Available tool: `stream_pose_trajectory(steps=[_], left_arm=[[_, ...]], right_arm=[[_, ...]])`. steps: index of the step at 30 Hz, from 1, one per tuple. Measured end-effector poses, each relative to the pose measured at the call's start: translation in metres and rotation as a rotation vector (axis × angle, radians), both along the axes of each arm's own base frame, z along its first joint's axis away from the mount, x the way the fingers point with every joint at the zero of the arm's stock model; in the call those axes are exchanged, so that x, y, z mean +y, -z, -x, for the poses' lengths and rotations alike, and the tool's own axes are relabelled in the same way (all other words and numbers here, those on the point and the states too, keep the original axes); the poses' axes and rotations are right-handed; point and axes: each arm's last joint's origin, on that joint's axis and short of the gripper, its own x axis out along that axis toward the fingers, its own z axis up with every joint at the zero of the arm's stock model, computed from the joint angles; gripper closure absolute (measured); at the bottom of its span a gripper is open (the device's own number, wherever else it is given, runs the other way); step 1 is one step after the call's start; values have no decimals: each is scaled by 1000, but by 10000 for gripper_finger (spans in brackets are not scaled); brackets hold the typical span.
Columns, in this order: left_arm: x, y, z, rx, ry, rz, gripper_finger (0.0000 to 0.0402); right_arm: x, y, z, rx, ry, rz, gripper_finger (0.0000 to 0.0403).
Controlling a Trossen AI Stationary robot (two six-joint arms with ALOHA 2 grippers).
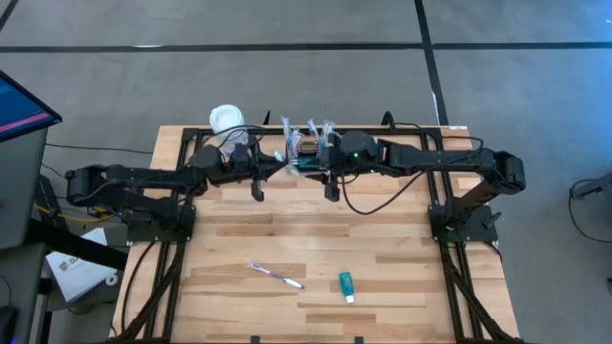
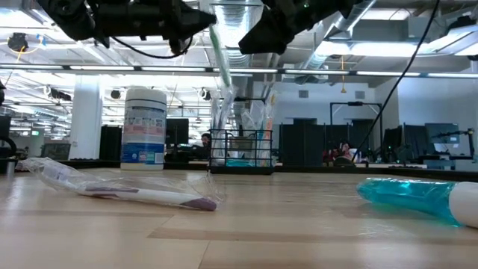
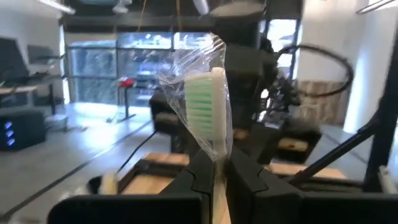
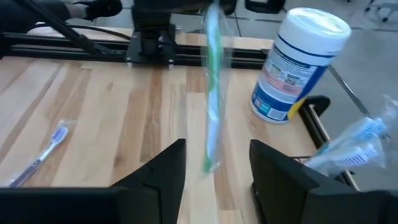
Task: Pick & Place toothbrushing station
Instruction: Put the green toothbrush into the black wire organizer
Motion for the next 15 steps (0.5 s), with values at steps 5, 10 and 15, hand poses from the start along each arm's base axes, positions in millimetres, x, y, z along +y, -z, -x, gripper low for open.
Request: stream_pose_trajectory(steps=[5, 10, 15], left_arm=[[14, 6, 4, 67, -83, 24, 395], [28, 10, 6, 84, -145, 36, 395], [39, 11, 10, 86, -191, 39, 395]], right_arm=[[0, 0, 0, -5, 23, -45, 220], [1, 9, -5, 25, 32, -74, 211], [2, 23, -12, 76, 28, -83, 213]])
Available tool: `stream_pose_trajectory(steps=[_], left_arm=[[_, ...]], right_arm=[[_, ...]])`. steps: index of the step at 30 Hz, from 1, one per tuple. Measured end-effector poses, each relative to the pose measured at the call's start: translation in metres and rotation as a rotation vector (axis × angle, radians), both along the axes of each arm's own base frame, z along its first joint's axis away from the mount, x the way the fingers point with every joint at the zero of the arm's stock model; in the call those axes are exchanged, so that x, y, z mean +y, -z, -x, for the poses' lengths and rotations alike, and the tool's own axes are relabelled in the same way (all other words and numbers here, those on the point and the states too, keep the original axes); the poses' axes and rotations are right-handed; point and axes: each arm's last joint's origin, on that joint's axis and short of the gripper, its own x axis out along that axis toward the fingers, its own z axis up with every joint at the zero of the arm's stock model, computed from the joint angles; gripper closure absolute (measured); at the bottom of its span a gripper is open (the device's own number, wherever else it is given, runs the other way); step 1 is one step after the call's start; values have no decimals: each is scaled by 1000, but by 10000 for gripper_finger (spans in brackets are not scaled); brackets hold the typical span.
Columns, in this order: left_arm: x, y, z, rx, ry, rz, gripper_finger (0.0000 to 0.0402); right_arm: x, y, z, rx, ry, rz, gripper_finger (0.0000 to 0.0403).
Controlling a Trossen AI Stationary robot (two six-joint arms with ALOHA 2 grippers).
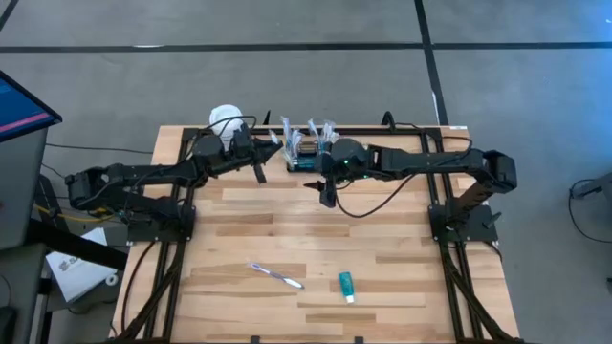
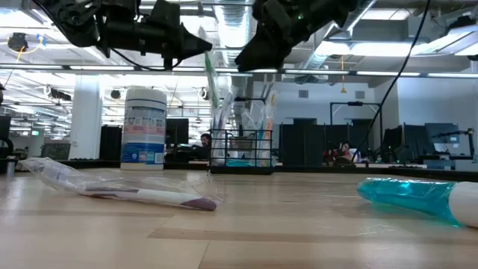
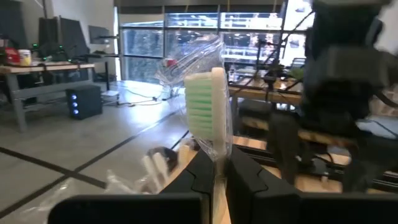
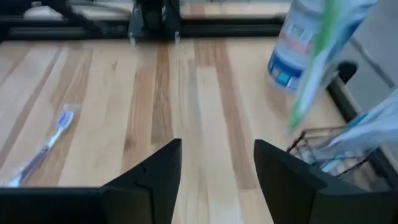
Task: Pick & Place toothbrushing station
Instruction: Put the green toothbrush into the black wire organizer
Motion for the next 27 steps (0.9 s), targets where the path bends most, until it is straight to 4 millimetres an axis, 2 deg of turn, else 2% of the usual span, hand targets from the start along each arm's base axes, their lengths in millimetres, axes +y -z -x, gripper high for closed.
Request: stream_pose_trajectory(steps=[5, 10, 19, 27], left_arm=[[10, 1, 4, 3, -42, 2, 395], [19, 10, 2, 39, -73, 20, 395], [32, 21, -4, 33, -102, 18, 395], [39, 25, -18, 50, -100, 30, 394]], right_arm=[[1, 17, -9, 45, -1, -17, 218], [2, 31, -17, 73, -7, -20, 222], [6, 42, -26, 70, -21, -19, 219], [6, 43, -27, 69, -22, -17, 222]])
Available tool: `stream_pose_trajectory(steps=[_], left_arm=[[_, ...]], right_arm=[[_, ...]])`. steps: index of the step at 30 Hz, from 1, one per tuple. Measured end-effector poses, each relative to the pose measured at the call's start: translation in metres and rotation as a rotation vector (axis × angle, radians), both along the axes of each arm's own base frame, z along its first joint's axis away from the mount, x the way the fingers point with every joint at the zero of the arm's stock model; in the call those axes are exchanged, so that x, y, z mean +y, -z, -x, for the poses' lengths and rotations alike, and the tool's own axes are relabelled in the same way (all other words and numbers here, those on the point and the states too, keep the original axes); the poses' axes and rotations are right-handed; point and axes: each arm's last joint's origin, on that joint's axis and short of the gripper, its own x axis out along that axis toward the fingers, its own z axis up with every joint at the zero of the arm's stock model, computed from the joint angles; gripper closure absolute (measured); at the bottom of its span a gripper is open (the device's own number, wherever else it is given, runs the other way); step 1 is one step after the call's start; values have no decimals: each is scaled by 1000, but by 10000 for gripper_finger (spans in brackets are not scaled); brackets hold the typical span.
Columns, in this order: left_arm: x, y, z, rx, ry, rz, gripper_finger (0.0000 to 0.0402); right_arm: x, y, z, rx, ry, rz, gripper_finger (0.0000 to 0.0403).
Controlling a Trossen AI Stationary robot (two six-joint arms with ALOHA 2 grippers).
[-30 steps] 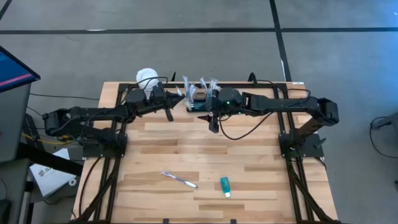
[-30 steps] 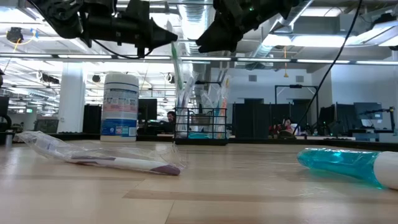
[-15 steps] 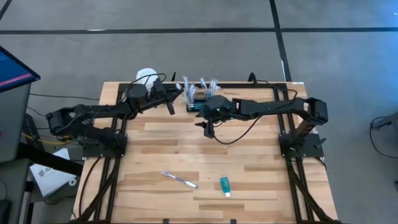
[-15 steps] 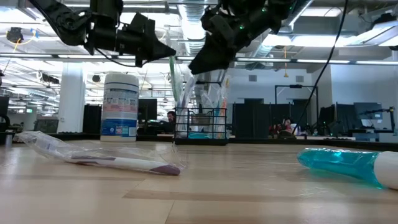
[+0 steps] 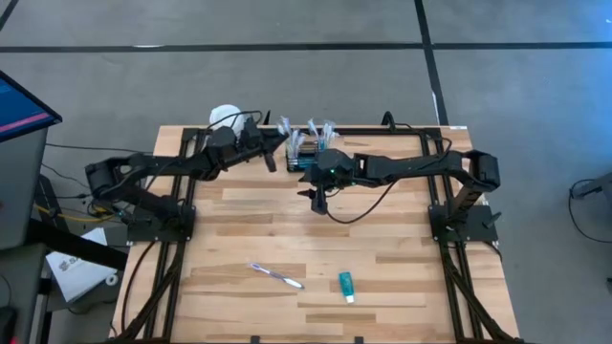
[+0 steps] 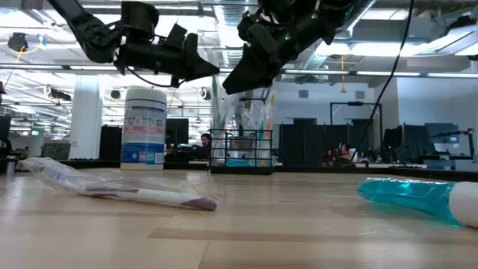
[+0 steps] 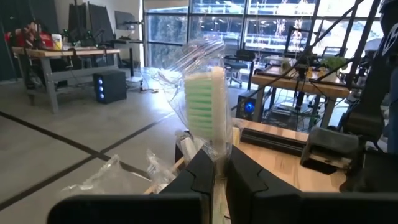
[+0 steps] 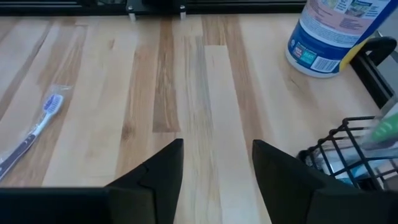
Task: Pick & Place toothbrushing station
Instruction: Put the green toothbrush into the black wire organizer
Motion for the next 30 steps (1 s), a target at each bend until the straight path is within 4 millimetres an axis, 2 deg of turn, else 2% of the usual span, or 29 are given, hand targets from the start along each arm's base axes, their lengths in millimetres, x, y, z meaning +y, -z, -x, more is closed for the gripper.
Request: stream_pose_trajectory(steps=[7, 23, 30], left_arm=[[3, 10, -5, 36, 0, 20, 394], [3, 15, -5, 84, 0, 45, 394], [5, 26, -9, 125, 0, 70, 394]], right_arm=[[0, 0, 0, 4, 1, -1, 225], [0, 0, 0, 4, 1, -1, 225], [0, 0, 0, 3, 0, -1, 226]])
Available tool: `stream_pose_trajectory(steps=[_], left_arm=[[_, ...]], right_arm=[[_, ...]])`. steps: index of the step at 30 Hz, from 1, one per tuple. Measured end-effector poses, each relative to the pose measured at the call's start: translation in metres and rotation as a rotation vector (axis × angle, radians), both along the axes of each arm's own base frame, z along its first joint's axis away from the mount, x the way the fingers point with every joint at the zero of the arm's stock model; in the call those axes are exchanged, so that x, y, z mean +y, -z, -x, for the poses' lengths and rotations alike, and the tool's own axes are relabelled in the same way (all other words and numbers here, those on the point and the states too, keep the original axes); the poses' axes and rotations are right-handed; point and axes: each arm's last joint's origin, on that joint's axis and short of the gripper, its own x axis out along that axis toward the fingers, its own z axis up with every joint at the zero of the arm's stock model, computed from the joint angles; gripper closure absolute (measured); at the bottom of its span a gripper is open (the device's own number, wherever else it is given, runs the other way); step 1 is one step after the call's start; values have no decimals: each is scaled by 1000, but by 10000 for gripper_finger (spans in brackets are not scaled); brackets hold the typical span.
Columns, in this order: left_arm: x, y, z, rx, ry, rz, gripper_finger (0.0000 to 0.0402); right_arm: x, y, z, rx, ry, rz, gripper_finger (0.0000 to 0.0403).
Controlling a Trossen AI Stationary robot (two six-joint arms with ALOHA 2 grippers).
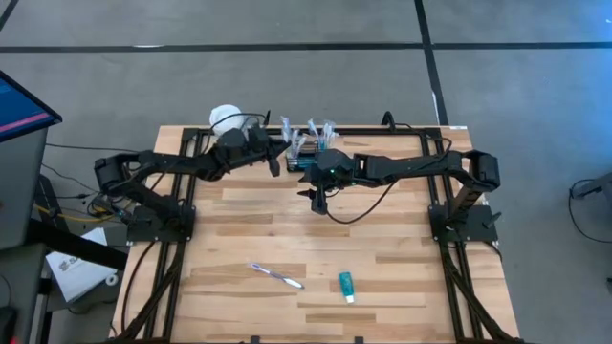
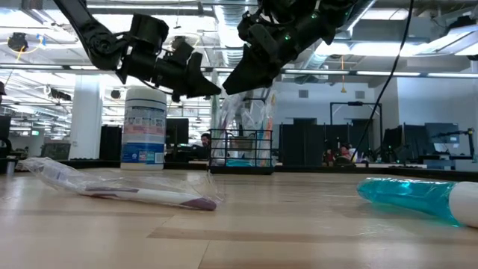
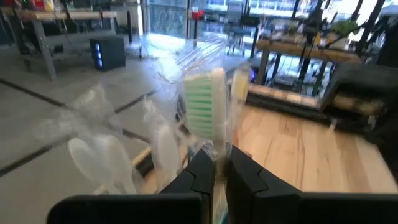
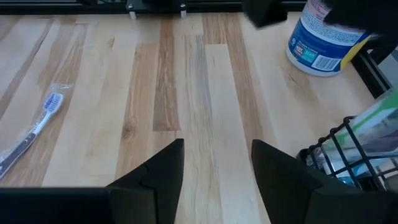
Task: Pick & Place toothbrushing station
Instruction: Put the green toothbrush into the black wire organizer
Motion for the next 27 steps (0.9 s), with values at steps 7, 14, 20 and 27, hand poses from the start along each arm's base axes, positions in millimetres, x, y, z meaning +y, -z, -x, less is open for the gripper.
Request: stream_pose_trajectory(steps=[7, 14, 20, 27], left_arm=[[4, 20, -7, 37, 0, 23, 394], [6, 26, -11, 40, 0, 24, 394], [6, 25, -11, 26, -2, 19, 394], [4, 25, -11, 25, -3, 21, 394]], right_arm=[[0, 0, 0, -2, 0, 0, 227], [0, 0, 0, -3, 0, 0, 225], [0, 0, 0, -4, 0, 0, 227], [0, 0, 0, -4, 0, 0, 225]])
